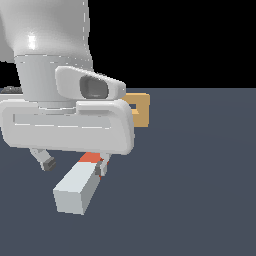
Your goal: Insert the peg into the horizontal hole in a box.
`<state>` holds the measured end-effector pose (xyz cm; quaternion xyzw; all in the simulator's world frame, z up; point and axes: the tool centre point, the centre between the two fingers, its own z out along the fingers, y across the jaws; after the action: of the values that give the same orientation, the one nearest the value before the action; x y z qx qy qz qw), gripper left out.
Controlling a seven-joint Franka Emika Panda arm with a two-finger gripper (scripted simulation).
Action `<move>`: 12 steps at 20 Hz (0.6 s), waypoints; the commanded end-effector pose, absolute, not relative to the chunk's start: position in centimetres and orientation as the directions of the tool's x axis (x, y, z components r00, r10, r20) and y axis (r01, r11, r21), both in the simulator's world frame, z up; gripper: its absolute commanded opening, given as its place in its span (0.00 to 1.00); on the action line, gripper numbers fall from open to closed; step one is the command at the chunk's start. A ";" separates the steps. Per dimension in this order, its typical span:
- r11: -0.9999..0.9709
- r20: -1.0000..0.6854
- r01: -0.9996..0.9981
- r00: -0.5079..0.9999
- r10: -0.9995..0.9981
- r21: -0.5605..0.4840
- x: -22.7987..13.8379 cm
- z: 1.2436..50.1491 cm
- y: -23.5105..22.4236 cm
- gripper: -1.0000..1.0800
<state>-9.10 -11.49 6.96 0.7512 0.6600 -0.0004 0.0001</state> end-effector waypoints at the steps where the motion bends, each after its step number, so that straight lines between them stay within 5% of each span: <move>1: -0.129 -0.001 0.992 0.129 0.992 -0.001 -9.2 6.3 -11.5 0.96; 12: -0.129 0.000 0.992 0.129 0.992 0.000 -9.2 2.4 -11.6 0.96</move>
<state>-9.24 -11.54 2.64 0.7513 0.6600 -0.0005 -0.0006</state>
